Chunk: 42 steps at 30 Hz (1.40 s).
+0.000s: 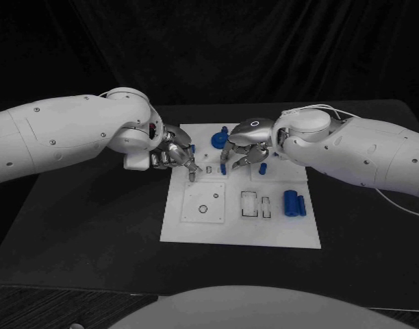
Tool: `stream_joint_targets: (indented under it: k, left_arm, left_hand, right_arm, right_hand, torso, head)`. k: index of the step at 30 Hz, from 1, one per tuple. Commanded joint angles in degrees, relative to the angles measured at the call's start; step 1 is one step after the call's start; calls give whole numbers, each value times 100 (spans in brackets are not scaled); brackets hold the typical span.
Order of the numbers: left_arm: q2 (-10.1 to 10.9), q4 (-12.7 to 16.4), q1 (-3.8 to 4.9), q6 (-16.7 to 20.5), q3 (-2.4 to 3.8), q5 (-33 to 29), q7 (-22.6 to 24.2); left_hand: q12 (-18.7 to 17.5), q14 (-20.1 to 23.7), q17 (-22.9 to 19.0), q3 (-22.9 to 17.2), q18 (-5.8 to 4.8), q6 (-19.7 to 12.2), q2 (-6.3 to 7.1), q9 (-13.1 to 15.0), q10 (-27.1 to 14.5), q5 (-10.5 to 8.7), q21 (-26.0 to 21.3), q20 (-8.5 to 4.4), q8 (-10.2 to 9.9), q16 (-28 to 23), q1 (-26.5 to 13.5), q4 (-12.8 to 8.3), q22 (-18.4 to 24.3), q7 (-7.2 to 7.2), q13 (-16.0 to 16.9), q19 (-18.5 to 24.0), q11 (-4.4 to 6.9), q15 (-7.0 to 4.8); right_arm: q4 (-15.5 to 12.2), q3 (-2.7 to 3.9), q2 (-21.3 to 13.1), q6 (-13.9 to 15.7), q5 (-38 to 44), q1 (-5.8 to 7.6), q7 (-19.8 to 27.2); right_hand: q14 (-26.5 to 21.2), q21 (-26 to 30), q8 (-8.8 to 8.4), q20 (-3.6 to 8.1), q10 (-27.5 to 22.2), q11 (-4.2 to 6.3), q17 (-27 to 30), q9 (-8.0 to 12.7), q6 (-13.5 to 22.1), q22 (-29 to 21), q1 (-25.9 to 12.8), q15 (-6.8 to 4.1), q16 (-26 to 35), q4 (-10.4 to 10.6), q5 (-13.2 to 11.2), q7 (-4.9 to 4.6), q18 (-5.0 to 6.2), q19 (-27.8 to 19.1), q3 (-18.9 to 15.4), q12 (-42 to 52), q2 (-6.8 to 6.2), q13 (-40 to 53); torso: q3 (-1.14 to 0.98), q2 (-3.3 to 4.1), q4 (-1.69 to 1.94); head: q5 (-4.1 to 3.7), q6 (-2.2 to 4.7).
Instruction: Assemble the parts on the task board
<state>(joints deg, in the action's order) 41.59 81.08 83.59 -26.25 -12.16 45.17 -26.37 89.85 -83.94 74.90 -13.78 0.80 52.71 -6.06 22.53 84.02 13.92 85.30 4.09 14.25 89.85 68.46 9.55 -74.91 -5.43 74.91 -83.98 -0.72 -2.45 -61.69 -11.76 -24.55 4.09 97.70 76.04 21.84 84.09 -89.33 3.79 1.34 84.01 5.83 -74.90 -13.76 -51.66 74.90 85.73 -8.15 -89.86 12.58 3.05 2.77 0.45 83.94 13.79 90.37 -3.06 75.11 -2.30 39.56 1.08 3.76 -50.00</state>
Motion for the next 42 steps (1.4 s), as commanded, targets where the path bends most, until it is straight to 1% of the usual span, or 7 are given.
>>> stream_joint_targets:
  k: [1,9,24,31,35,38,42]
  left_arm:
    - [-6,8,-14,31,4,-41,101]
    - [2,12,-18,37,4,-41,96]
    - [11,19,-20,33,4,-41,92]
    - [16,22,-20,29,4,-41,87]
    - [28,28,-20,31,4,-41,83]
    - [44,34,-20,33,4,-41,79]
    - [65,39,-20,38,4,-41,73]
  left_hand:
    - [15,-606,1510,2,79,20,-4,-10,598,18,-9,36,-36,15,60,-24,-1111,-15,1509,-166,-40,46]
    - [15,-606,1510,2,79,20,-4,-10,598,18,-9,36,-36,15,60,-24,-1111,-15,1509,-166,-40,46]
    - [15,-606,1510,-4,80,19,-4,-15,598,29,-13,36,-42,15,65,-34,-1109,-17,1509,-164,-42,46]
    - [15,-606,1510,-4,80,19,-4,-15,598,29,-13,36,-42,15,65,-34,-1109,-17,1509,-164,-42,46]
    - [15,-606,1510,-4,80,19,-4,-15,598,29,-13,36,-42,15,65,-34,-1109,-17,1509,-164,-42,46]
    - [15,-606,1510,-4,80,19,-4,-15,598,29,-13,36,-42,15,65,-34,-1109,-17,1509,-164,-42,46]
    - [15,-606,1510,-4,80,19,-4,-15,598,29,-13,36,-42,15,65,-34,-1109,-17,1509,-164,-42,46]
  right_arm:
    - [7,3,22,-181,-73,-16,38]
    - [25,3,66,-208,-75,-17,-59]
    - [-50,3,106,-157,-75,-36,-117]
    - [-92,3,97,-52,-75,-38,-160]
    - [-189,3,29,196,-75,-38,-399]
    - [-326,3,-71,352,-75,-31,-574]
    - [-637,3,-265,408,-75,19,-788]
  right_hand:
    - [591,38,-22,27,599,-5,-1510,26,65,1470,0,-7,-14,2,-26,-8,-15,533,-38,-37,74,1489]
    - [591,60,-21,24,599,-11,-1510,94,225,1462,46,-3,-14,-15,-25,-24,-9,516,-62,-37,139,1489]
    - [591,86,-17,16,599,-20,-1510,155,369,1452,71,5,-14,-59,-19,-19,-1,497,-144,-37,56,1489]
    - [591,93,164,-2,599,-36,-1510,106,20,1448,167,25,-14,-132,-3,-64,1,490,-124,-37,156,1489]
    - [591,119,-14,-29,599,-101,-1510,217,467,1438,128,48,-14,-176,124,-184,9,471,-234,-37,3,1489]
    - [591,128,-26,-40,585,-114,-1510,305,804,1434,155,56,-14,-238,265,-203,12,464,-249,-48,-46,1464]
    - [591,150,-27,-64,560,-180,-1510,470,1430,1425,168,90,-14,-296,528,-327,18,449,-316,-66,-266,1421]
  torso:
    - [2,-1,-1]
    - [3,0,0]
    - [1,0,0]
    - [2,-2,-1]
    - [2,-2,-1]
    - [1,-1,0]
    - [1,-1,-2]
  head:
    - [6,0]
    - [-1,0]
    - [11,0]
    - [14,0]
    - [19,0]
    - [32,0]
    - [63,0]
